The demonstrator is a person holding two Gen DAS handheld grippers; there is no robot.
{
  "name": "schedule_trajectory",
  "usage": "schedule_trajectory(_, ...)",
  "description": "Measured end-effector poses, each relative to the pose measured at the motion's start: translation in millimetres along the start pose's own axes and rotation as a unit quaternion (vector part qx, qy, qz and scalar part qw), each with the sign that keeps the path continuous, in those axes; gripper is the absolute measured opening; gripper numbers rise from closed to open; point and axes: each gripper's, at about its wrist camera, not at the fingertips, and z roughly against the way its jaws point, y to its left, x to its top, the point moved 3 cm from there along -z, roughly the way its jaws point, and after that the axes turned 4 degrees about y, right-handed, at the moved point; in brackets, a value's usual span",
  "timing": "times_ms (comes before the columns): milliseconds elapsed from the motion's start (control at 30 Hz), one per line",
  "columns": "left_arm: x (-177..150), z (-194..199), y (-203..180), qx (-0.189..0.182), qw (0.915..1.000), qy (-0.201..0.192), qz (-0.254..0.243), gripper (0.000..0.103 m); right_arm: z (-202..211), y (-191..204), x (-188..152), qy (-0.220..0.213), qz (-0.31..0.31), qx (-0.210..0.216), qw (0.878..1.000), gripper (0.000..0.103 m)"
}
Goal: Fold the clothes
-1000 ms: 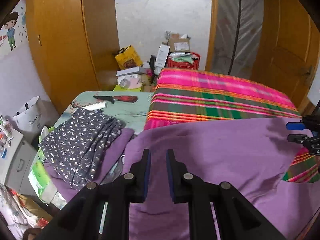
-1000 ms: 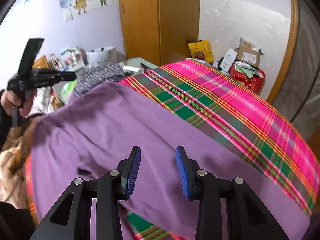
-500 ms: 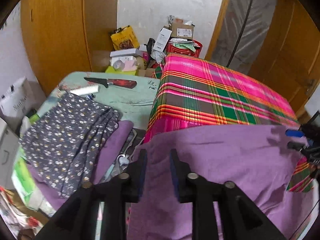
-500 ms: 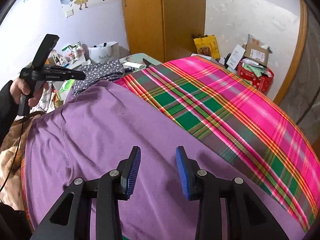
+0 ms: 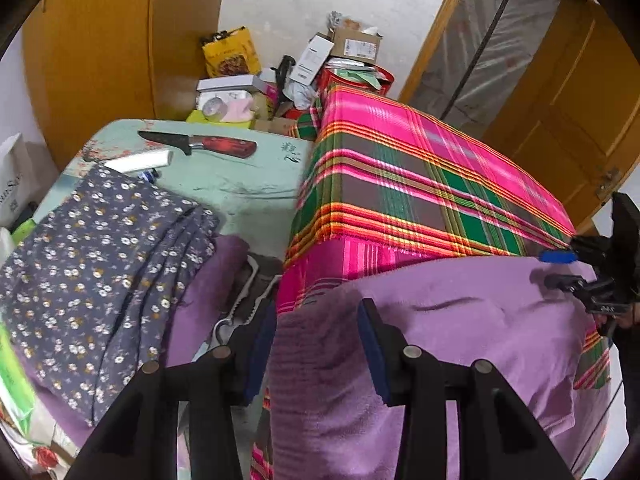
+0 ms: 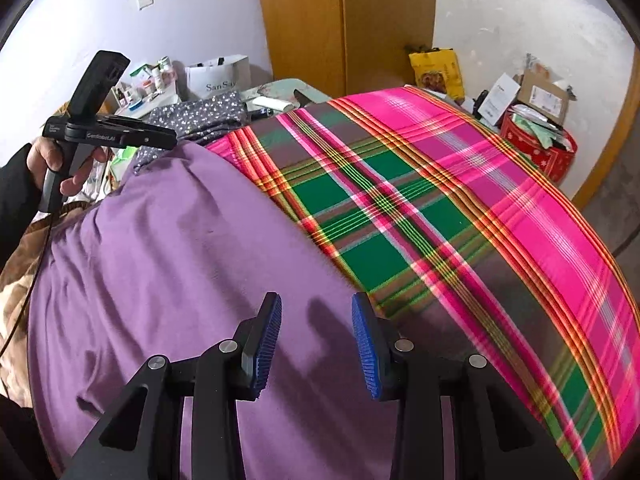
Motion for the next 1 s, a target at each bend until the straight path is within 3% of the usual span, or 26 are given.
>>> schedule_trajectory(233,-4,-16,12,-0.035,0.9991,0.019,0.013,0.043,-21,-6,4,0.019,0.016,0.016,1.0,0.038)
schedule_trajectory(467,-3,-20,11,-0.036,0.9992,0.019,0.007,0.037,-26,-9,9,0.029,0.022,0.006,0.999,0.038)
schedule_trajectory(533,-3,-20,10,-0.032,0.9994,0.016,0.002,0.035,-25,-6,9,0.03,0.027,0.002,0.999,0.033)
schedule_trajectory(700,-2,-18,2,-0.007,0.9999,0.001,-0.013,0.03,-23,1,10,0.031,0.039,-0.011,0.999,0.009)
schedule_trajectory(867,-1,-6,-4,0.02,0.9991,-0.029,-0.022,0.027,-21,8,12,0.032,0.052,-0.024,0.998,0.006)
schedule_trajectory(1000,-3,19,-9,0.023,0.9973,-0.065,-0.026,0.027,4,11,13,-0.003,0.046,-0.034,0.998,0.006)
